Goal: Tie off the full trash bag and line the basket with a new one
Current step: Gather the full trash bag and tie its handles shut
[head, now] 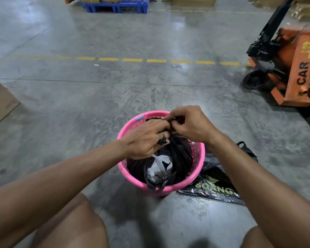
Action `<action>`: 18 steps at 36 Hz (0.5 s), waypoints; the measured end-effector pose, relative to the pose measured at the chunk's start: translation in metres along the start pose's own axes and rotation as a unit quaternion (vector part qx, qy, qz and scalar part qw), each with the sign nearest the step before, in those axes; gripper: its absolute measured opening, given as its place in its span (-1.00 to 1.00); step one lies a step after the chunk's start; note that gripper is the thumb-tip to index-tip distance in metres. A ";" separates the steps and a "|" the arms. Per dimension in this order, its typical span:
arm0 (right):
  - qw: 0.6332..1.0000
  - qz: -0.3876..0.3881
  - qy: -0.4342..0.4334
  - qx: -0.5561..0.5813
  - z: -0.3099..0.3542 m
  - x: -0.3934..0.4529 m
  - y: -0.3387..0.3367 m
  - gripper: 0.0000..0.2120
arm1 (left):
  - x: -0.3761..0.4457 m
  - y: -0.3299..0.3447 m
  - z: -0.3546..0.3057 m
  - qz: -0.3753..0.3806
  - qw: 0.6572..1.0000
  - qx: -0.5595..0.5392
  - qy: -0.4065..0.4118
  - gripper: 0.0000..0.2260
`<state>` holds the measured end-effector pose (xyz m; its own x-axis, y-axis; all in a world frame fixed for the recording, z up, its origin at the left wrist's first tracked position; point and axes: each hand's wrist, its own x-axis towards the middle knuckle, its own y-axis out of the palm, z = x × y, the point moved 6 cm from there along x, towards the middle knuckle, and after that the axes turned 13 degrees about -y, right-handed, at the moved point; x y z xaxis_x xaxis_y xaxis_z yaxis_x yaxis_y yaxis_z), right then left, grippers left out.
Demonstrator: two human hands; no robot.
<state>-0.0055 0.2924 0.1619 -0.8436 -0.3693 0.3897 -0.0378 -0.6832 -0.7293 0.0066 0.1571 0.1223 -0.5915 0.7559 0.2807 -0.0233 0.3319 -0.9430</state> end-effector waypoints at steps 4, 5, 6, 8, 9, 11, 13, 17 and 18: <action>0.997 -0.021 0.044 0.061 -0.011 -0.007 0.000 -0.75 | -0.010 0.003 0.000 -0.036 0.999 -0.024 -0.020 -0.81; 0.993 -0.027 0.065 0.092 -0.016 -0.009 0.001 -0.76 | -0.014 0.006 0.000 -0.049 0.997 -0.050 -0.039 -0.83; 0.988 -0.035 0.088 0.120 -0.022 -0.011 0.003 -0.77 | -0.018 0.008 -0.001 -0.063 0.991 -0.096 -0.072 -0.86; 0.974 -0.055 0.137 0.171 -0.033 -0.018 0.006 -0.76 | -0.025 0.011 0.004 -0.101 0.959 -0.207 -0.167 -0.91; 0.964 -0.058 0.157 0.204 -0.037 -0.022 0.008 -0.75 | -0.029 0.012 0.008 -0.126 0.937 -0.248 -0.212 -0.91; 0.951 -0.046 0.172 0.252 -0.041 -0.030 0.013 -0.81 | -0.038 0.014 0.013 -0.169 0.896 -0.302 -0.277 -0.88; 0.955 -0.030 0.157 0.250 -0.037 -0.033 0.019 -0.87 | -0.046 0.017 0.017 -0.183 0.885 -0.280 -0.325 -0.89; 0.989 -0.010 0.121 0.080 -0.036 -0.026 0.018 -0.89 | -0.054 0.024 0.023 -0.135 0.917 0.004 -0.376 -0.91; 0.992 -0.001 0.115 0.044 -0.037 -0.024 0.016 -0.91 | -0.055 0.025 0.028 -0.111 0.916 0.035 -0.383 -0.87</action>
<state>-0.0051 0.3135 0.1201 -0.9440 -0.2209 0.2449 -0.0015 -0.7396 -0.6731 0.0157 0.1080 0.0786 -0.9575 0.0474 0.2847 -0.2476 0.3716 -0.8948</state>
